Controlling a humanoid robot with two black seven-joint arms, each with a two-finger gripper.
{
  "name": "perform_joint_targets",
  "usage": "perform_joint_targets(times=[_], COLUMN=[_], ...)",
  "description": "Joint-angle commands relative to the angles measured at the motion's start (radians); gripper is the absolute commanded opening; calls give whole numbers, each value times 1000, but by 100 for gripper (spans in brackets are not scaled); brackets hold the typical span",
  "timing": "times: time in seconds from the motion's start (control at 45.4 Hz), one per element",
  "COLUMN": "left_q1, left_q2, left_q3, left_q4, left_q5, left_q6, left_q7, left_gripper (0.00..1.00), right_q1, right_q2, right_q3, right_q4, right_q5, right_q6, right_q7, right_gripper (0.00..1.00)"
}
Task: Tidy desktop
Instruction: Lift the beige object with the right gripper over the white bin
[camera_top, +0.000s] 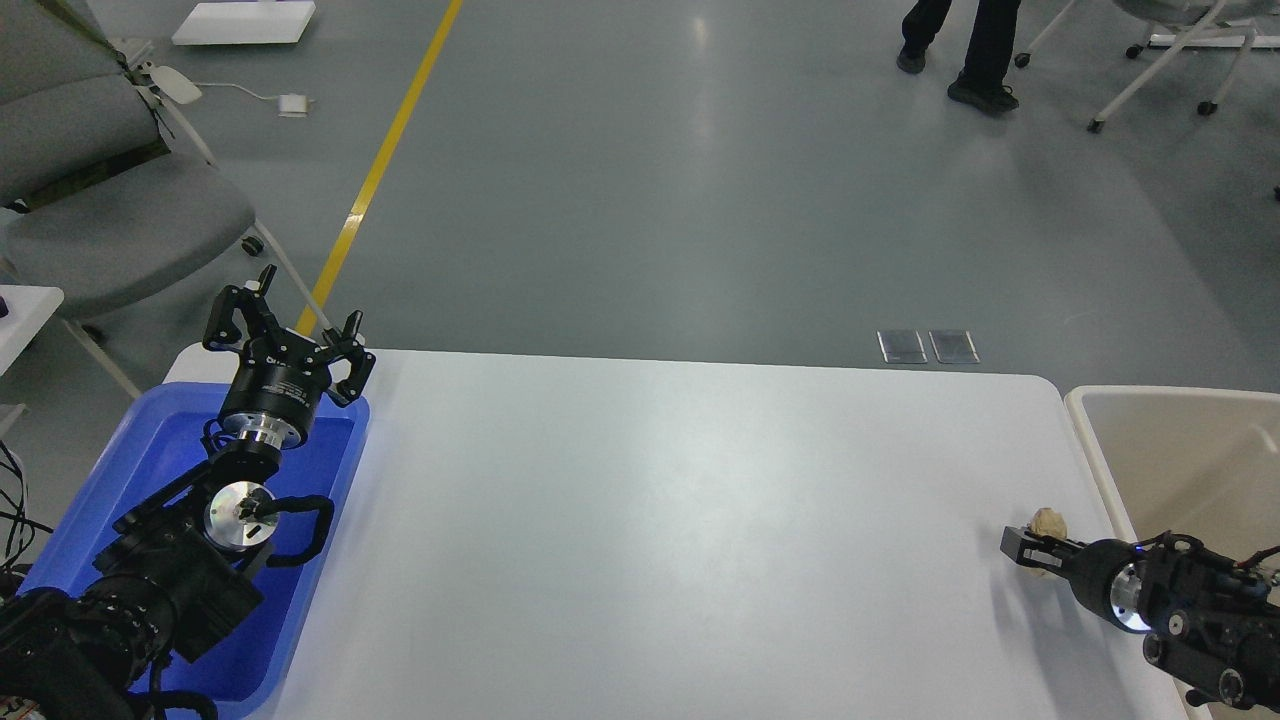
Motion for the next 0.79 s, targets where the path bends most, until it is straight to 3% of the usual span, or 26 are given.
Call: perform_joint_targets(times=[0.0, 0.463, 0.771], left_q1=[0, 0, 0], left_q2=[1, 1, 1], left_q3=[0, 0, 0], left_q4=[0, 0, 0], left_q5=[0, 0, 0], left_q6=[0, 2, 0], left_q7=[0, 1, 1], left_gripper=[100, 100, 100], right_q1=[51, 284, 422], right_q2=[-94, -502, -660], right_q3=[-3, -3, -3], right_q4=[139, 530, 662], right_q5=[26, 15, 14], right_q6=[17, 212, 328], right_q7=[3, 3, 3], right_gripper=[0, 0, 0])
